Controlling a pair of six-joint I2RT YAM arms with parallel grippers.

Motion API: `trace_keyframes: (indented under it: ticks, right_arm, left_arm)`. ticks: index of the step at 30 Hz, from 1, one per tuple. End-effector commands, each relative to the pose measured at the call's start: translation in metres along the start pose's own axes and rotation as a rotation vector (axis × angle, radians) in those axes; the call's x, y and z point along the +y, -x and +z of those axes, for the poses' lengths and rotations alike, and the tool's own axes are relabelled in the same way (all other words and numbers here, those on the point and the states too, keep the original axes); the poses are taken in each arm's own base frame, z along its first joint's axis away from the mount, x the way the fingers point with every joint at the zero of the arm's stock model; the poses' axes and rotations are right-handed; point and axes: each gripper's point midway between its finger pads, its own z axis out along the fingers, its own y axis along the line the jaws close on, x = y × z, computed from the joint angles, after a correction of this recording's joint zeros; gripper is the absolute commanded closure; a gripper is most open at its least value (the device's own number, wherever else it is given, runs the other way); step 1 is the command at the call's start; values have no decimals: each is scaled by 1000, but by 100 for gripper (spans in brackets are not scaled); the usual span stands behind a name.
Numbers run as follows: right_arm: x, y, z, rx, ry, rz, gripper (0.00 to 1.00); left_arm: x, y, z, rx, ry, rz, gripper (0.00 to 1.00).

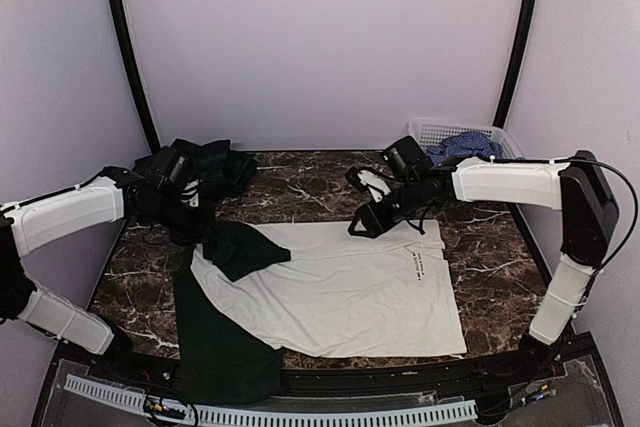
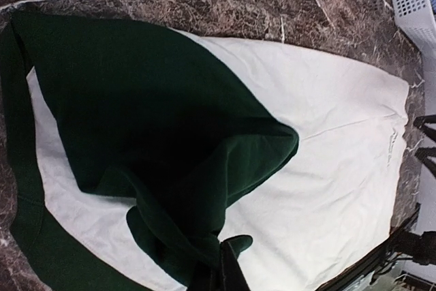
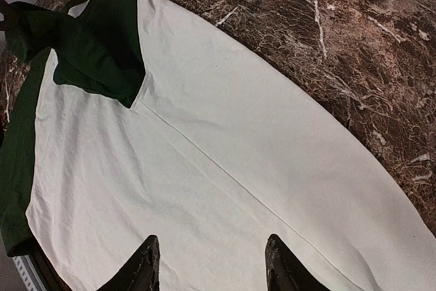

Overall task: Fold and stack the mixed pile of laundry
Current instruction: Adjust the 1/3-folded T-shirt at the center of the board.

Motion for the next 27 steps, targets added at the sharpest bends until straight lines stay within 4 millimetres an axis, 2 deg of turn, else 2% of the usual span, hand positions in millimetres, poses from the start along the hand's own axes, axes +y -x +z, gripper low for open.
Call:
trace_keyframes:
  ticks: [1,4,9,11,13,15,19,21,27]
  right_arm:
    - [7,20,-5,-63,39,-12,50]
    - [19,27,-4,-100,77,-29,54]
    - [73,46,12,-232,136,-166,60]
    - [101,54,28,-257,157,-230,62]
    - [121,63,47,-263,140,-301,64]
    - [139,64,76,-243,122,-369,65]
    - [176,70,118,-246,102,-507,67]
    - [189,77,132,-264,78,-568,66]
    - [205,73,171,-228,66,-654,63]
  left_arm:
    - [-22,19,15,40,-228,-92,100]
    - [-20,41,24,19,-304,-167,100]
    - [-7,63,44,22,-374,-300,100]
    - [-2,72,49,18,-401,-342,100]
    - [4,79,53,14,-407,-372,100]
    - [11,82,57,16,-409,-401,100]
    - [22,84,65,26,-414,-446,100]
    - [24,82,69,42,-420,-456,100]
    - [26,80,76,61,-430,-464,99]
